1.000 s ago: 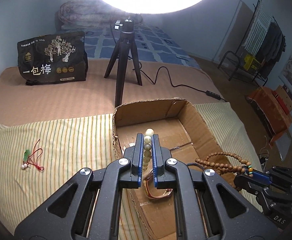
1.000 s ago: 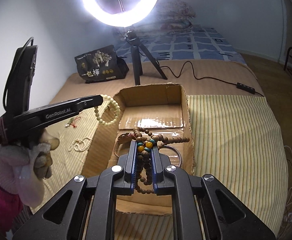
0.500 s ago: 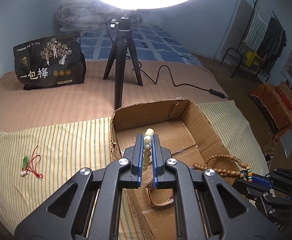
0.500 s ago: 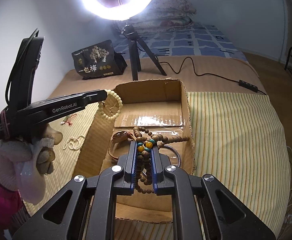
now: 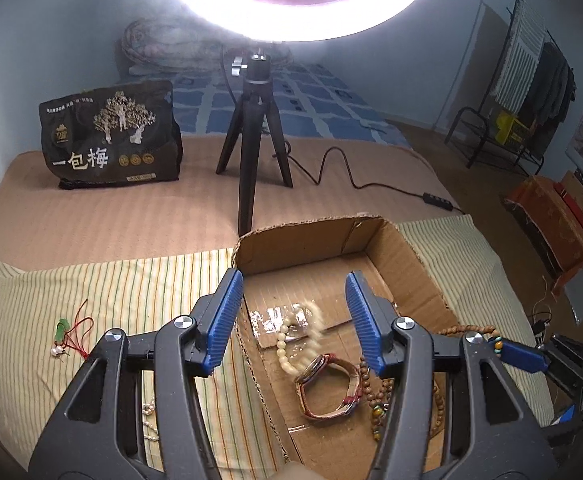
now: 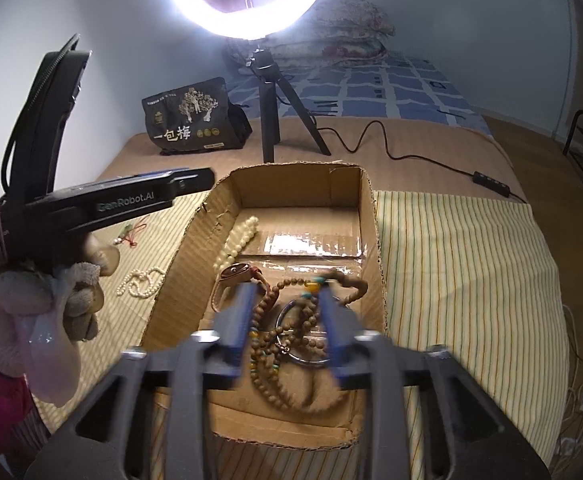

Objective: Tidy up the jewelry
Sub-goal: 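Lower the beads into the box and open both tools, then move both tools from the box over the pearl strand and green pendant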

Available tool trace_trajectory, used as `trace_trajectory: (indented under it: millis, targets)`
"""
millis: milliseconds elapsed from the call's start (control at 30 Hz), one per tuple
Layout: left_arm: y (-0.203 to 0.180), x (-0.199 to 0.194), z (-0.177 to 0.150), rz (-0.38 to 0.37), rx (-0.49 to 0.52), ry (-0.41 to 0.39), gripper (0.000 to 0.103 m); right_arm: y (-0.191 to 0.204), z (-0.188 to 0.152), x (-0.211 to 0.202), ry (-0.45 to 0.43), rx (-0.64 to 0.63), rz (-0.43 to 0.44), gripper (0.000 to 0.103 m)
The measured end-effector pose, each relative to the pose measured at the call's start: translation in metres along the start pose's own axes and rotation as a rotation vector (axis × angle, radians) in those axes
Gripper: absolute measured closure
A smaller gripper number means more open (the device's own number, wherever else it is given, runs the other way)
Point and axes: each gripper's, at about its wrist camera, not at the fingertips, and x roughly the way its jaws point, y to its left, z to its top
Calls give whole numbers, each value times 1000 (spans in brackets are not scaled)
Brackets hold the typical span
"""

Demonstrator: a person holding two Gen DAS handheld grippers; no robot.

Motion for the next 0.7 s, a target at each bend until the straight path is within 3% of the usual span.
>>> trace_trajectory:
  millis: [67, 200, 700]
  targets:
    - [-1, -1, 0, 8, 9, 1, 48, 0, -1, -3, -15, 2, -9, 42]
    - [-2, -3, -2, 7, 18, 5, 47, 1, -2, -2, -10, 10, -24, 36]
    - [-1, -27, -4, -1, 26, -14, 47, 10, -3, -11, -14, 1, -36, 33]
